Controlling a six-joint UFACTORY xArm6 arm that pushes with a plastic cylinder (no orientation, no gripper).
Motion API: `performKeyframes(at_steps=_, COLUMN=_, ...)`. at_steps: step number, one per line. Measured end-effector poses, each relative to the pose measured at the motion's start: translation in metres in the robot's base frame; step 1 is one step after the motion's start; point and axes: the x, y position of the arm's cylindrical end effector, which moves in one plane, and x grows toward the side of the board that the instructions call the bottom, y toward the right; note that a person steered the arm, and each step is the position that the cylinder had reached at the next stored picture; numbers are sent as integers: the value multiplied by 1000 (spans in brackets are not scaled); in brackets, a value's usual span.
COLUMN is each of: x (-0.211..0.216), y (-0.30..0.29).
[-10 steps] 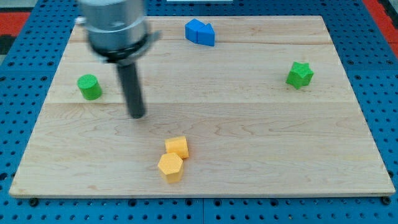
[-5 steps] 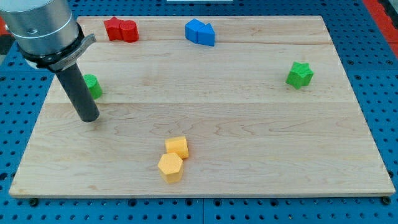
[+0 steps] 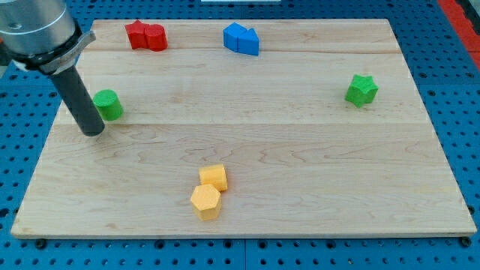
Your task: Push the green circle diagonal to the green star
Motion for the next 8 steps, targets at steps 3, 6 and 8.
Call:
performKeyframes(at_steps=3, x=-42, y=11)
performKeyframes(at_steps=6, x=-62, y=123)
performKeyframes(at_steps=8, x=-57, y=245)
